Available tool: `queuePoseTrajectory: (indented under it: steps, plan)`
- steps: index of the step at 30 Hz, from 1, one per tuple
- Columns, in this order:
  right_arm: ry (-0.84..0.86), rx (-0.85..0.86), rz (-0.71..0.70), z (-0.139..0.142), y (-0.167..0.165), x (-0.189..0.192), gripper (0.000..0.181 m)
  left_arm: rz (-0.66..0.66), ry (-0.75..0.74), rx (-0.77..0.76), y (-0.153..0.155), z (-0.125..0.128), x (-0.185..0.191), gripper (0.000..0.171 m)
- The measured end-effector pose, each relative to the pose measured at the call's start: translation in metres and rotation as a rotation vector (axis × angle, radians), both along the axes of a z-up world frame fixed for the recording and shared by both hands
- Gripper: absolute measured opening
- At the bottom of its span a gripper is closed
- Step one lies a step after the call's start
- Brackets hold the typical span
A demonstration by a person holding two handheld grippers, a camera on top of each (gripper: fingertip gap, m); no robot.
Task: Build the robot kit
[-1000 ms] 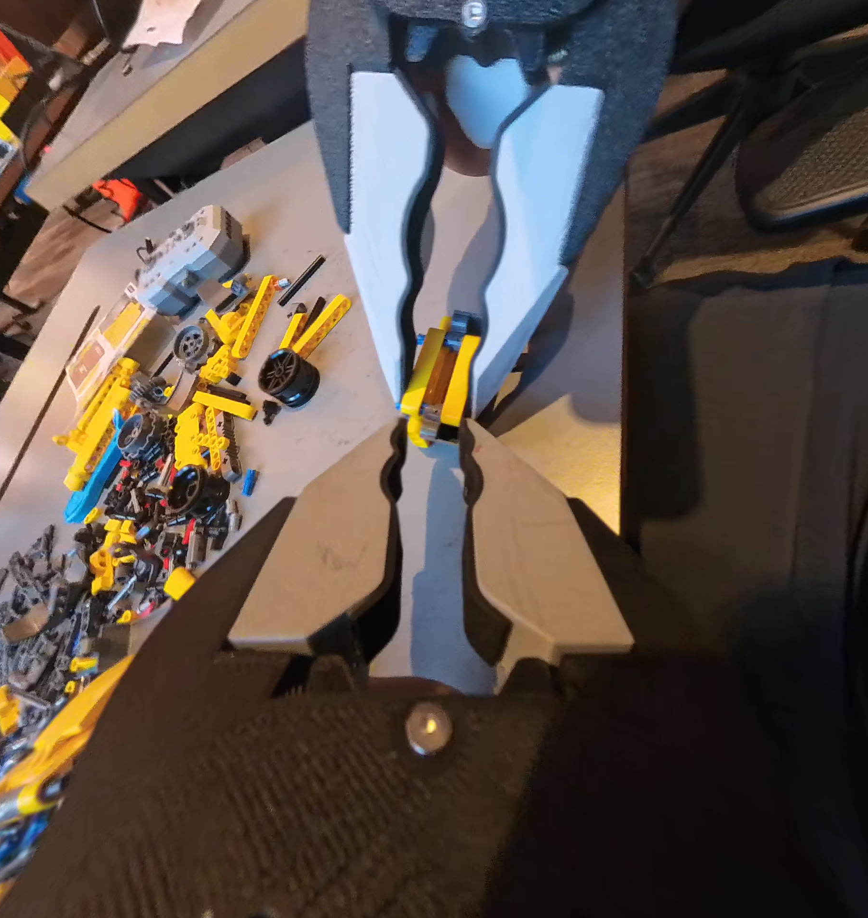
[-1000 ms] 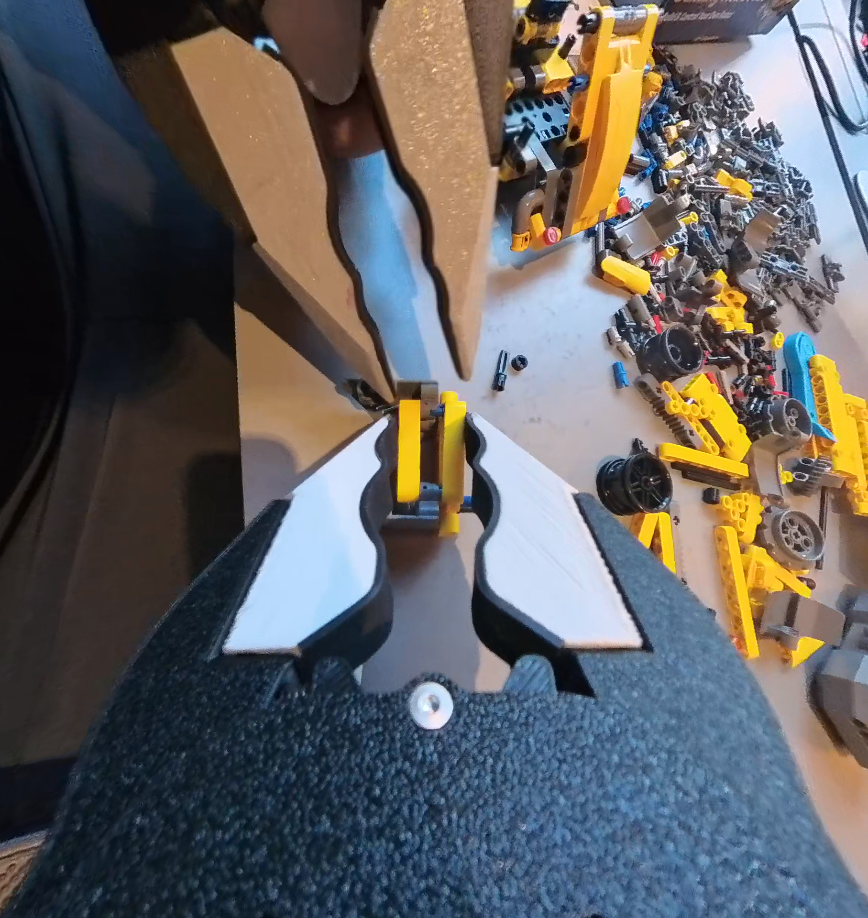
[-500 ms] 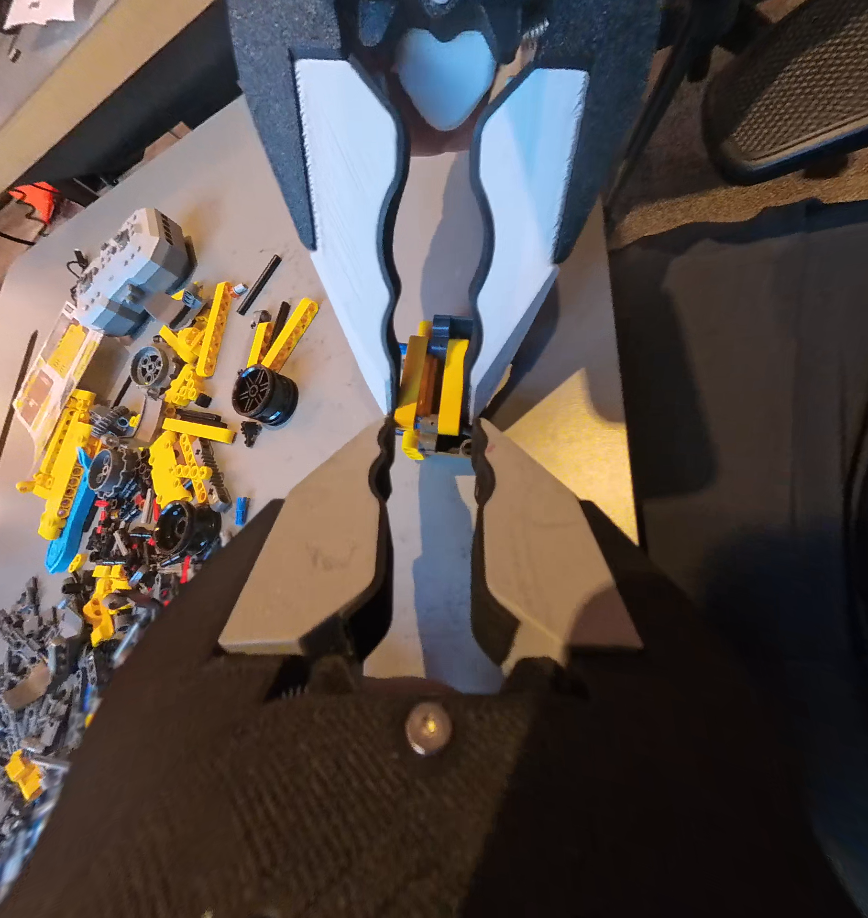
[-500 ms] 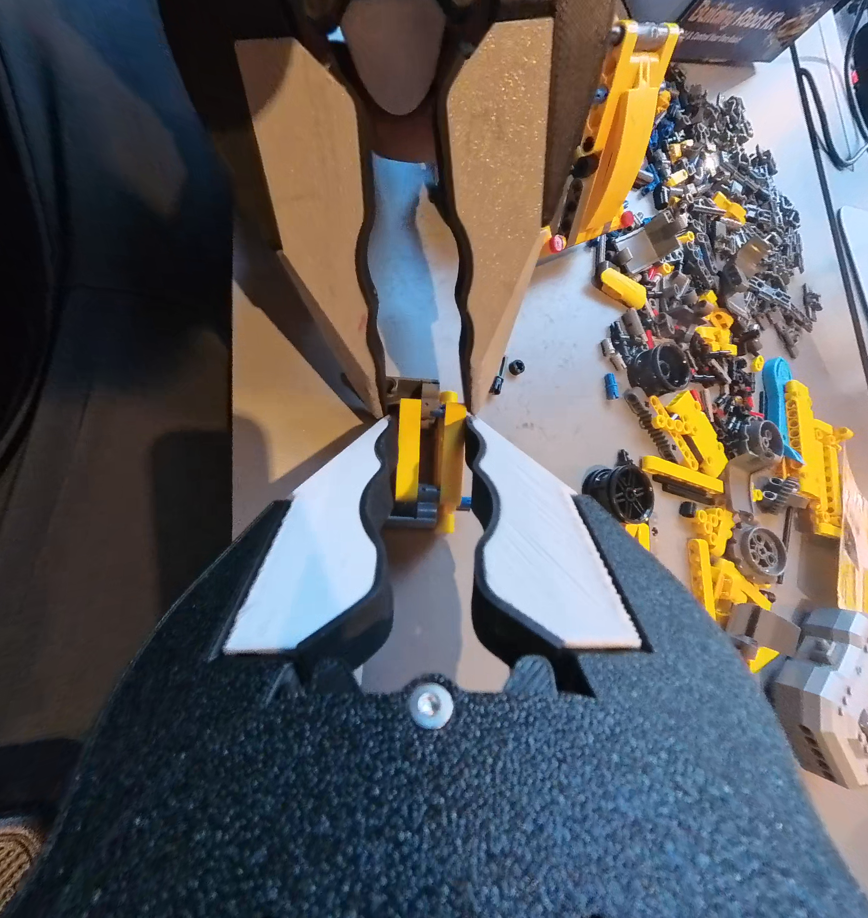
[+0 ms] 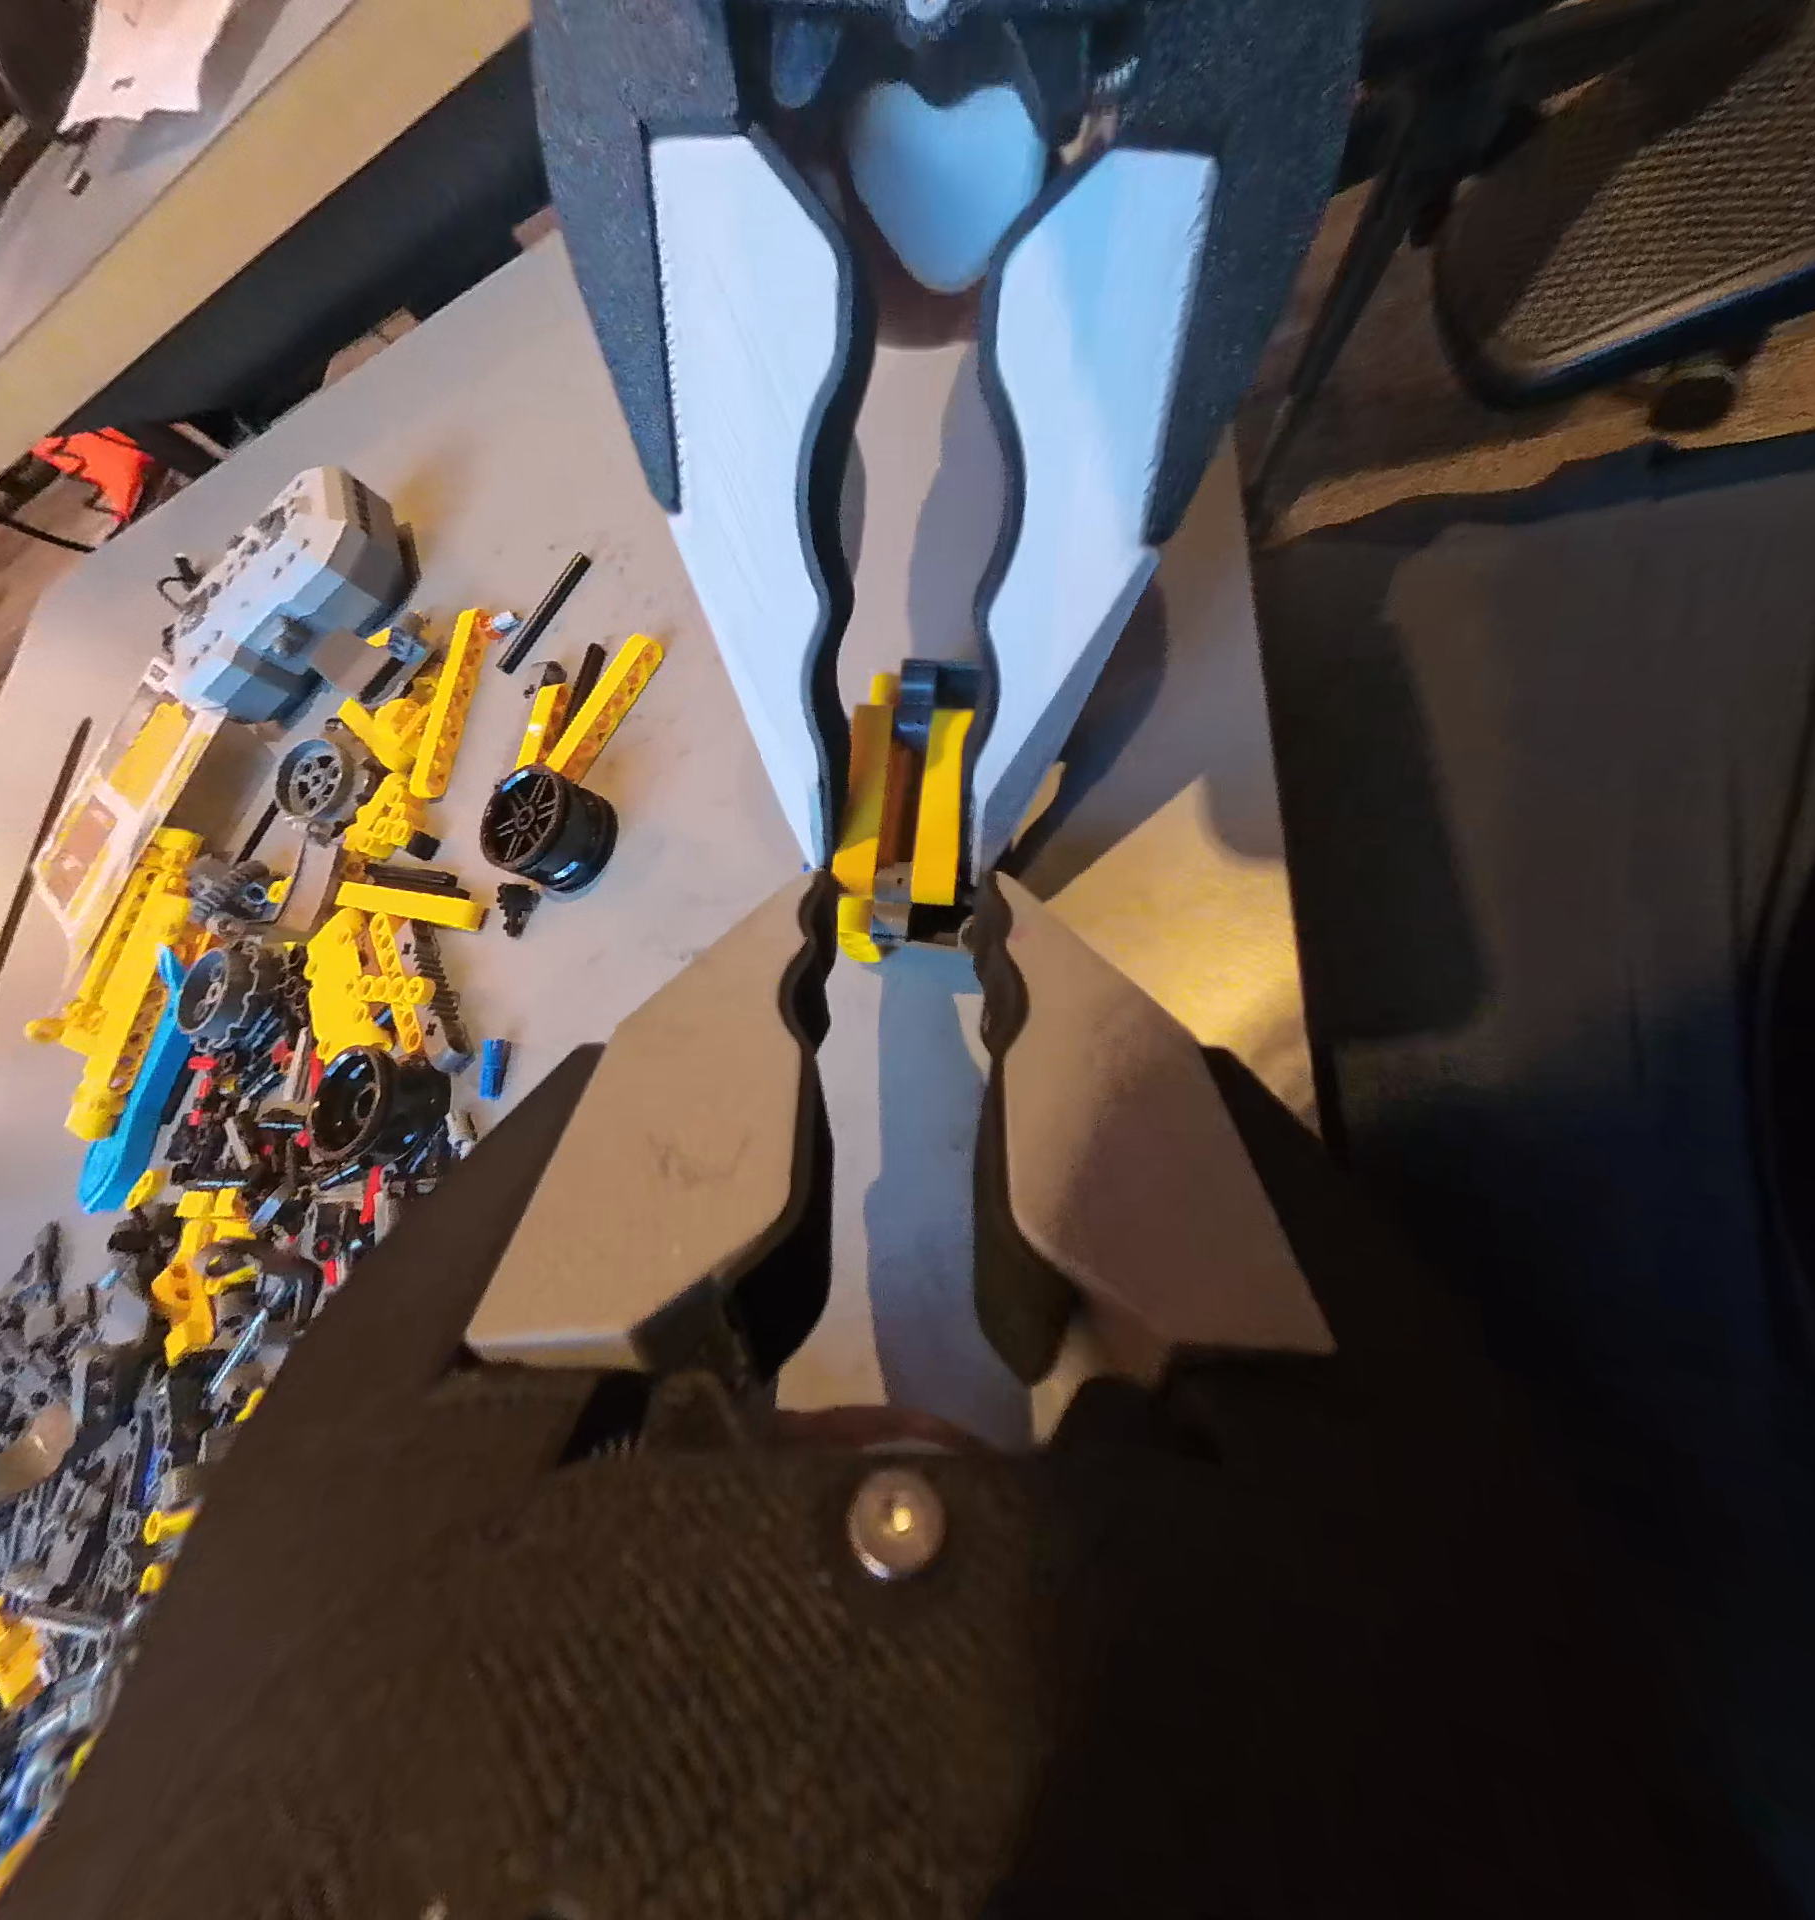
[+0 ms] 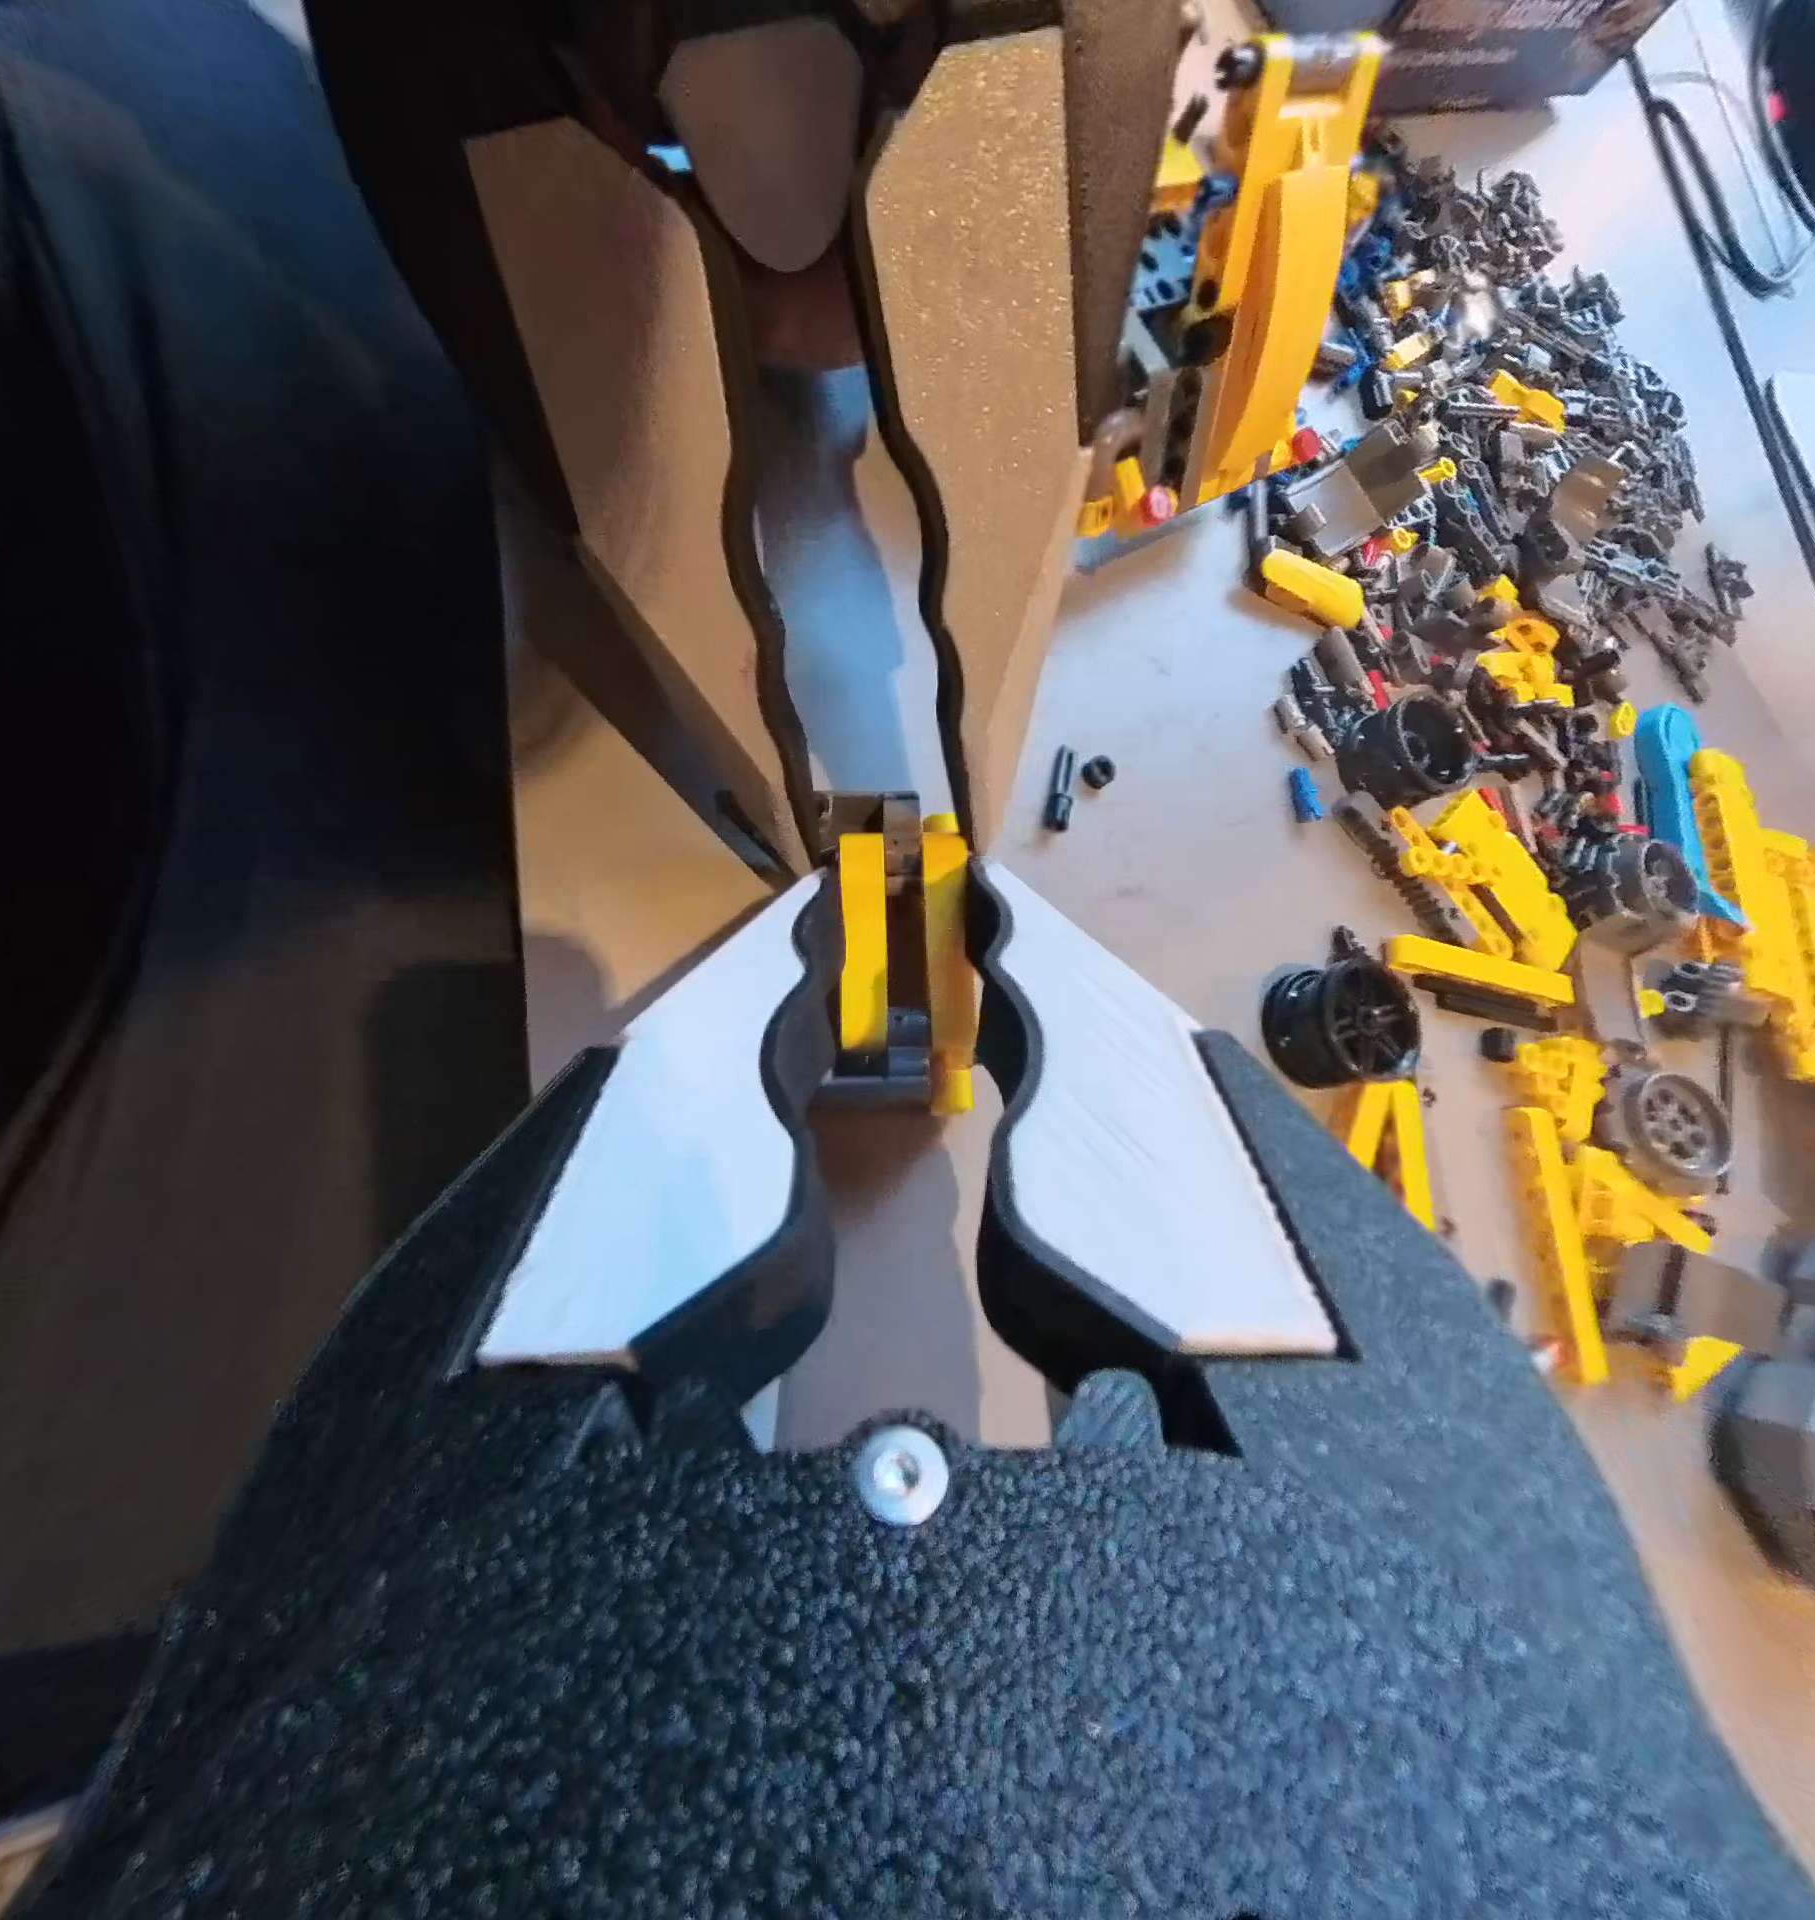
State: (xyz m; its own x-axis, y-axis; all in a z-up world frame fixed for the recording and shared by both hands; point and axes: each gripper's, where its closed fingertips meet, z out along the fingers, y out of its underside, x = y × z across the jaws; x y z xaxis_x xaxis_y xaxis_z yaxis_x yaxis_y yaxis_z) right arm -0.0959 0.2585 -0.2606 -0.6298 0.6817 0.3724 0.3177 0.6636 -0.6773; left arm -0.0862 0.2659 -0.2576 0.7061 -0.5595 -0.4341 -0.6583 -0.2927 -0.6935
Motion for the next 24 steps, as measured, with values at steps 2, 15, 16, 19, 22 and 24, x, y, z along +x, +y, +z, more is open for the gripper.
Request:
queuePoseTrajectory:
  steps: [2,15,16,19,22,24]
  plan:
    - [0.015,-0.038,-0.023,0.000,-0.001,-0.001,0.024,-0.013,-0.020,-0.020,-0.001,0.000,-0.001,0.025]
    - [-0.096,0.030,-0.050,-0.001,0.017,0.010,0.025,-0.001,0.053,0.010,0.002,0.003,-0.002,0.022]
    - [-0.101,0.016,-0.055,0.000,0.017,0.009,0.025,0.009,0.055,0.008,0.003,0.004,-0.003,0.022]
    - [-0.121,-0.145,-0.106,0.014,0.021,0.005,0.024,0.041,0.057,0.056,0.002,0.016,-0.006,0.031]
    - [-0.265,-0.433,-0.172,0.021,0.030,0.006,0.024,0.086,0.061,0.099,-0.002,0.032,-0.014,0.041]
    - [-0.349,-0.652,-0.186,0.027,0.030,0.009,0.024,0.121,0.043,0.113,-0.004,0.038,-0.019,0.046]
